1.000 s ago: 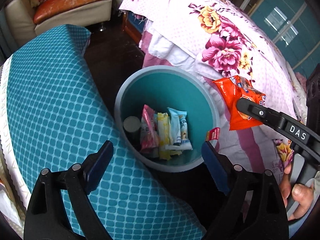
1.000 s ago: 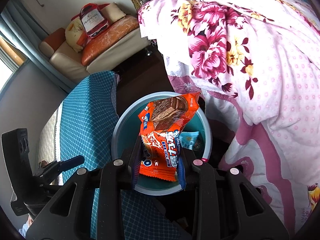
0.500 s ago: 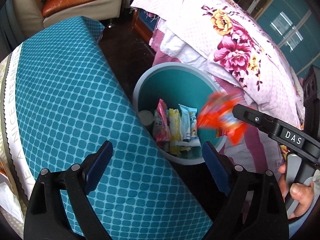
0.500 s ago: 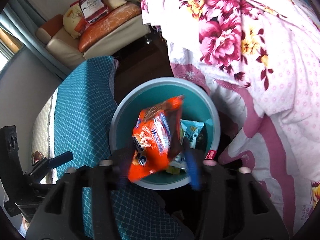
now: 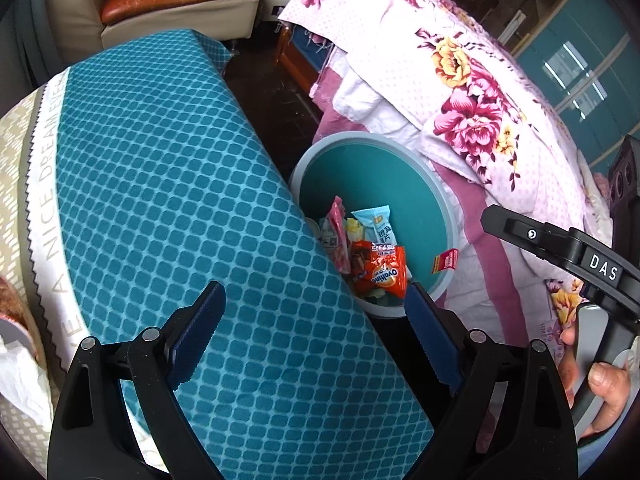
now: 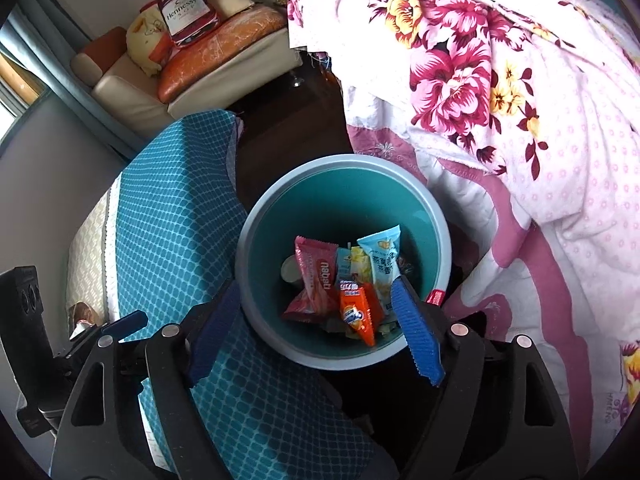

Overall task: Collect trash
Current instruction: 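Move both grippers toward the wicker bowl and orange cake wrapper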

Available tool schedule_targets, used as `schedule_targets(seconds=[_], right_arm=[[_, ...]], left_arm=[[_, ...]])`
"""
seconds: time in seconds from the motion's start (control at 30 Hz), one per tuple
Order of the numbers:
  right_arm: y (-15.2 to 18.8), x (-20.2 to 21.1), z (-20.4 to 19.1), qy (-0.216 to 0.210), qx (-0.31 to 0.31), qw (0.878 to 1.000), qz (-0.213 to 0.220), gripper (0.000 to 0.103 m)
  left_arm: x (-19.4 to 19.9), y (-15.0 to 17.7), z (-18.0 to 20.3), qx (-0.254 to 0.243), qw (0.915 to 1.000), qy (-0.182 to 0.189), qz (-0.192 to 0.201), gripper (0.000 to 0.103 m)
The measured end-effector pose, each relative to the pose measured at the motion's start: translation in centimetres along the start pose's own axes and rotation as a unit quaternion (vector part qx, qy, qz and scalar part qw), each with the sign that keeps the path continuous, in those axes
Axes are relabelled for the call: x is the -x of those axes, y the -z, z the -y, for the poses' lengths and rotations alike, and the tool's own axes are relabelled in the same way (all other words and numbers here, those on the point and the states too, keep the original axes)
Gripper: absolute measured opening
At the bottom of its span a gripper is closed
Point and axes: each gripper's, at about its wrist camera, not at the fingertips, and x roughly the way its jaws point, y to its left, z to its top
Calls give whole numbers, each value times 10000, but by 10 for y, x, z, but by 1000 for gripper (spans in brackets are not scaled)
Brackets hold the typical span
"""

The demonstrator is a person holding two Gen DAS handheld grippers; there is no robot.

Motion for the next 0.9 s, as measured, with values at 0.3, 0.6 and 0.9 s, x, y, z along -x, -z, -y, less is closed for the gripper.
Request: schedule_targets(seconds=[0.3, 0.6, 0.9], right_arm=[[8, 15, -35, -90, 311, 9995, 44, 74], [23, 23, -92, -221, 798, 9966, 24, 74], [46, 17, -159, -365, 1446, 9887, -153, 74]], left_arm=[[35, 19, -27, 219, 9994, -73, 265, 91], [81, 44, -84, 737, 9951, -286, 592, 92], [127, 82, -150, 1114, 9876, -679, 868, 92]])
